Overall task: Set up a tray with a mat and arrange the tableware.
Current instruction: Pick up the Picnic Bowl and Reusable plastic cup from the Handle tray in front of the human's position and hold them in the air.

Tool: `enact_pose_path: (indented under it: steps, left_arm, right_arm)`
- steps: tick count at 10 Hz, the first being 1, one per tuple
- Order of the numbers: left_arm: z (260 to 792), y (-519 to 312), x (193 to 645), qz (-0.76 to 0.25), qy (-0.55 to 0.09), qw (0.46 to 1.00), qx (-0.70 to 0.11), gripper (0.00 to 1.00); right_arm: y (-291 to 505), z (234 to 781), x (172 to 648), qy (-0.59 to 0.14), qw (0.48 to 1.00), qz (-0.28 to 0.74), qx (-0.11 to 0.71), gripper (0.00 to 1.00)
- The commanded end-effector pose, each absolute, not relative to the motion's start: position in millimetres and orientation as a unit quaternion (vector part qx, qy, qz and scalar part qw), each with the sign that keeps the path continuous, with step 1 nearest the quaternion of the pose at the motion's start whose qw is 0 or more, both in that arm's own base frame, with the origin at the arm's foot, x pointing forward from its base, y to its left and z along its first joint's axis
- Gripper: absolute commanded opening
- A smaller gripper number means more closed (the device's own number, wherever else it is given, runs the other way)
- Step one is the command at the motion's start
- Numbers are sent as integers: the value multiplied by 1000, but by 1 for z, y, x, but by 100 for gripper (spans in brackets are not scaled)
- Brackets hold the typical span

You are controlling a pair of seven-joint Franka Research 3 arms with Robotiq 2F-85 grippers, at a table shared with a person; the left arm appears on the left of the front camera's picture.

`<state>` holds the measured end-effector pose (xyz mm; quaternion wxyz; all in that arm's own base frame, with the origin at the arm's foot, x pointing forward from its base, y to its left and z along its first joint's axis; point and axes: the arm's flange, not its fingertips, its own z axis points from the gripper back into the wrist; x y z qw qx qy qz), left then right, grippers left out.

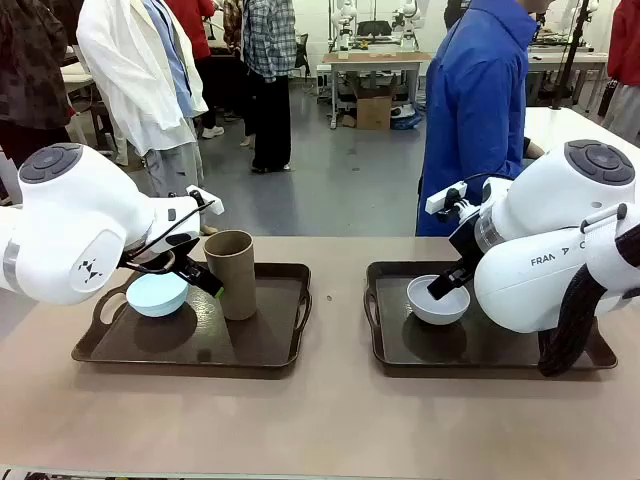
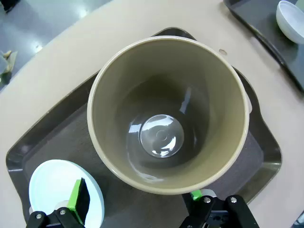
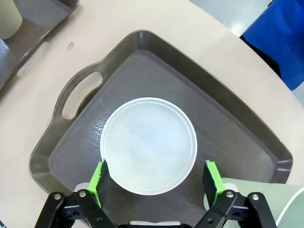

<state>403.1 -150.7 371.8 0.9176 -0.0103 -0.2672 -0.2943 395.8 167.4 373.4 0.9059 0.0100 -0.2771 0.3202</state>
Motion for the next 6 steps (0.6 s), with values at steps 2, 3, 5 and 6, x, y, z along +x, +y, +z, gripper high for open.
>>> enact_pose_path:
  steps: [2, 3, 5, 6]
  left_arm:
    - [372, -151, 403, -294, -267, 918, -10, 100]
    - [372, -151, 403, -294, -267, 918, -10, 100]
    - [372, -151, 403, -294, -267, 918, -10, 100]
    - [372, -151, 403, -294, -267, 918, -10, 100]
  right_arm:
    - [167, 373, 396, -277, 906, 320, 10, 100]
    - [167, 373, 396, -277, 906, 320, 10, 100]
    - [167, 373, 396, -277, 906, 320, 10, 100]
    - [167, 373, 396, -277, 906, 320, 10, 100]
